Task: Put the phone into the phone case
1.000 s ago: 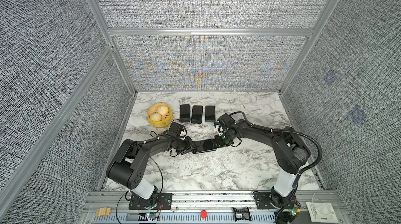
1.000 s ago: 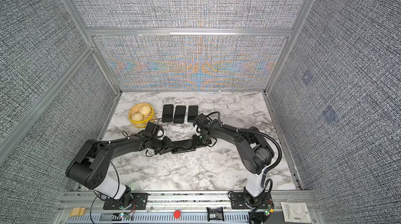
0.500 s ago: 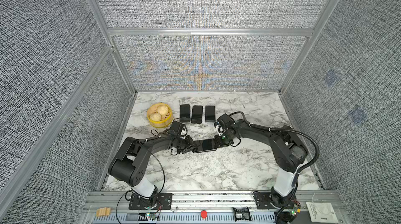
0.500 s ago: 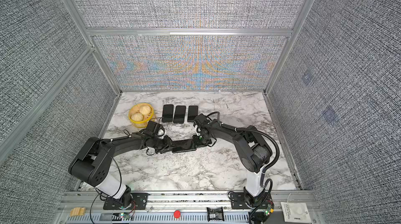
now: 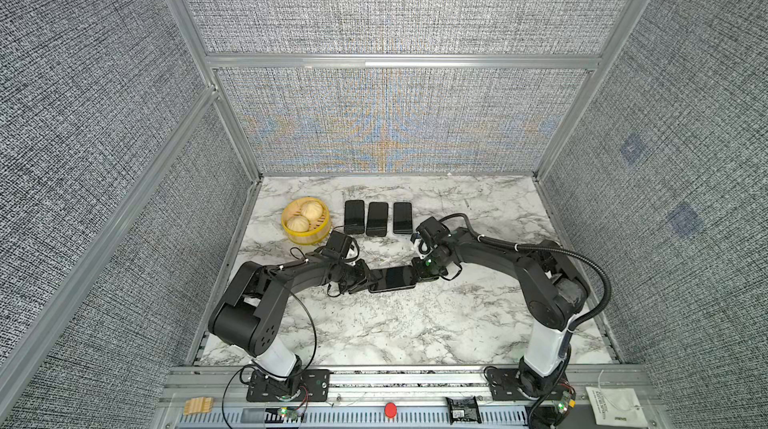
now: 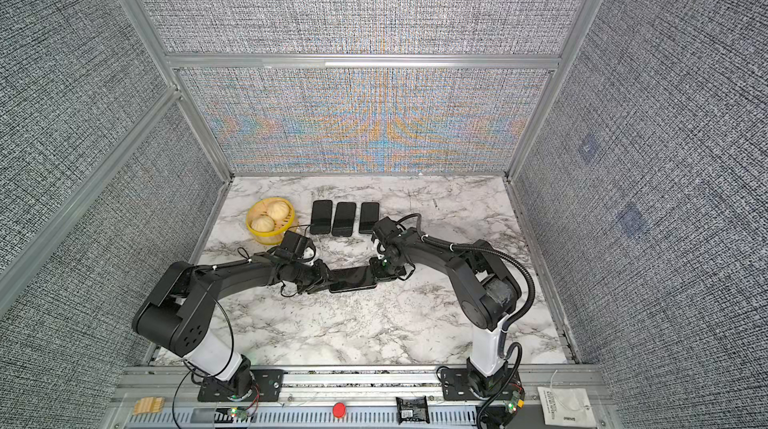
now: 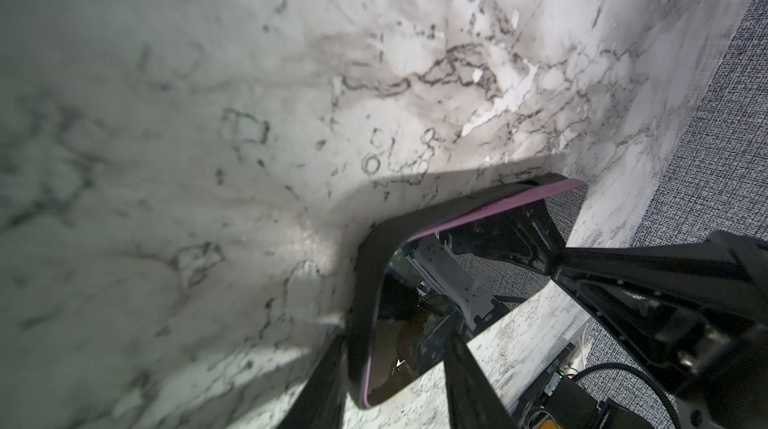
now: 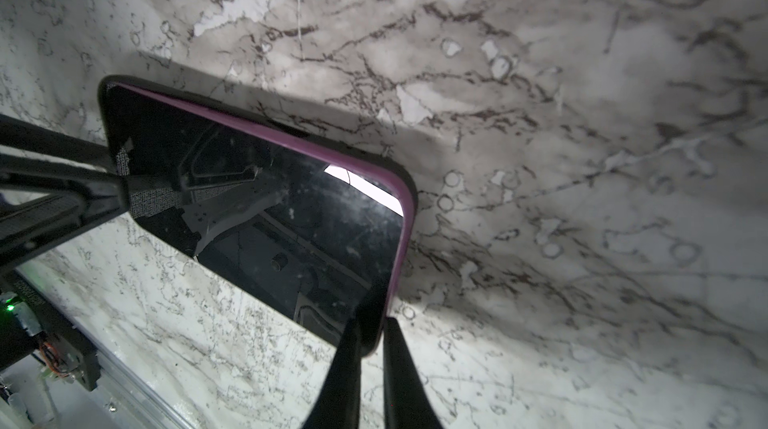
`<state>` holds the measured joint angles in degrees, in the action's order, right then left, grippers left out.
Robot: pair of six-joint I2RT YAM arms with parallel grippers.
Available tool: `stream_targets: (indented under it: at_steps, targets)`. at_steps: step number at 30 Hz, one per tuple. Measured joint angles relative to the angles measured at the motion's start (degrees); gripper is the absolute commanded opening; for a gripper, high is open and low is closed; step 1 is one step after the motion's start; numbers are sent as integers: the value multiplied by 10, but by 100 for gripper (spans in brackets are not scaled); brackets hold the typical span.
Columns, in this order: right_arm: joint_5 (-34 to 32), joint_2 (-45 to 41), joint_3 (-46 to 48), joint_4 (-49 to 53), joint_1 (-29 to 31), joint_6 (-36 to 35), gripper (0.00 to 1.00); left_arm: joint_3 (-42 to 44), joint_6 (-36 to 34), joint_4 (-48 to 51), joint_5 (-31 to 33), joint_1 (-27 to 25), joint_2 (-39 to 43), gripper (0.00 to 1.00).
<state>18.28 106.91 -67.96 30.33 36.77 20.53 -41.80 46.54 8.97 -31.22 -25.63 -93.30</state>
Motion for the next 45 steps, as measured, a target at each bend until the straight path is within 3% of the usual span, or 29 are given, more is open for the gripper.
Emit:
stream_targets:
  at_steps: [45]
  targets:
    - [15, 24, 6, -10, -1, 21, 10, 0, 2, 0, 4, -3, -4, 36]
